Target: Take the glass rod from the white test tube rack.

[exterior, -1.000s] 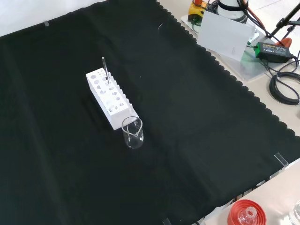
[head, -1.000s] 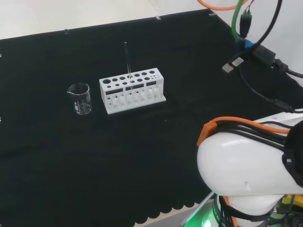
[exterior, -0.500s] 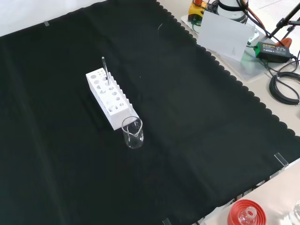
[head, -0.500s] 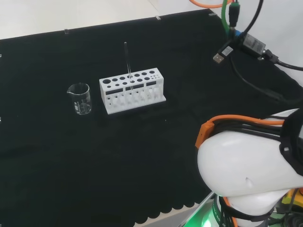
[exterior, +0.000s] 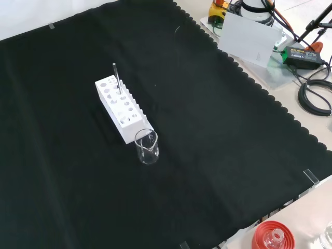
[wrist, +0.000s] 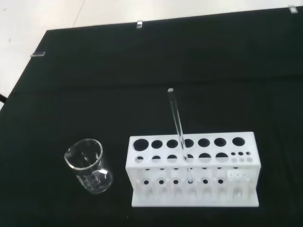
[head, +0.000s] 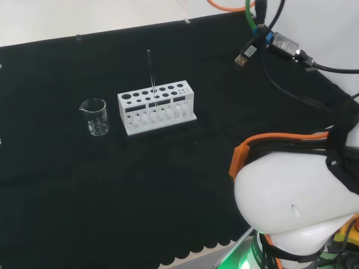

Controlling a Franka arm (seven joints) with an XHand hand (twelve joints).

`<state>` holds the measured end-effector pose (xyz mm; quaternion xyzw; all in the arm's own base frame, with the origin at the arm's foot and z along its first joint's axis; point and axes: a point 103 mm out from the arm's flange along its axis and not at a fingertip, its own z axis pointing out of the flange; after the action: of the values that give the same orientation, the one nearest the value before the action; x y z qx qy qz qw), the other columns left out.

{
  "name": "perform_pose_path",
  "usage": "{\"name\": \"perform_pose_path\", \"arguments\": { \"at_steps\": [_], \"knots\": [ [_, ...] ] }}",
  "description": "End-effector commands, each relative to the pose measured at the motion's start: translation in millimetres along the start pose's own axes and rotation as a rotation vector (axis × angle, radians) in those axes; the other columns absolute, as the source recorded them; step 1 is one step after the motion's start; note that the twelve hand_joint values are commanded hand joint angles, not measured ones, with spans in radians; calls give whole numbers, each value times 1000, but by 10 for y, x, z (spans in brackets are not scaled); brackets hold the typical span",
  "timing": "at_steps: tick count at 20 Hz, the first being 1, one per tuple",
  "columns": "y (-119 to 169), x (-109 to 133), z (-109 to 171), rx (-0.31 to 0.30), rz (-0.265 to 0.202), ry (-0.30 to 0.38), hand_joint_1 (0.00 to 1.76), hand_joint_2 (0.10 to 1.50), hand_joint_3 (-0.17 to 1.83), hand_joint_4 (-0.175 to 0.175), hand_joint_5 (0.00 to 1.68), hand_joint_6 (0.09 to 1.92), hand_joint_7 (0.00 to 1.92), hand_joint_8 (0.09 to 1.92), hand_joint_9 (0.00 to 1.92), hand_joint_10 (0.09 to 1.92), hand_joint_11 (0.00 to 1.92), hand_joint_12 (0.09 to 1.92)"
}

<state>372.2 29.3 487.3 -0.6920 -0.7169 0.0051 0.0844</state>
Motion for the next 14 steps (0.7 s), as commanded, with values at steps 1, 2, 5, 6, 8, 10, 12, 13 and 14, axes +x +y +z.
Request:
{"name": "perform_pose_path", "arguments": {
  "at_steps": [1,2,5,6,8,10,12,13,14],
  "knots": [
    [229,154,130,33,-30,-19,543,704,444,-21,359,87,226,792,351,894,293,1396],
    [254,168,155,36,-31,-19,543,704,444,-22,360,87,226,793,352,895,294,1396],
    [320,198,209,33,-27,-21,546,703,444,-25,371,87,232,798,358,897,298,1395],
    [345,211,229,38,-31,-27,549,703,444,-27,380,87,239,801,364,899,302,1395],
    [395,236,272,43,-33,-31,556,703,444,-32,395,87,249,807,376,902,311,1394],
    [445,254,326,48,-36,-34,563,703,445,-35,403,87,254,810,387,904,319,1392],
    [506,275,390,64,-43,-47,574,703,445,-36,409,87,258,813,395,902,326,1389],
    [537,280,422,71,-45,-56,580,702,446,-37,412,87,260,814,397,901,328,1387],
    [569,281,453,76,-45,-55,586,701,445,-38,415,87,261,815,398,900,330,1386]
  ]
}}
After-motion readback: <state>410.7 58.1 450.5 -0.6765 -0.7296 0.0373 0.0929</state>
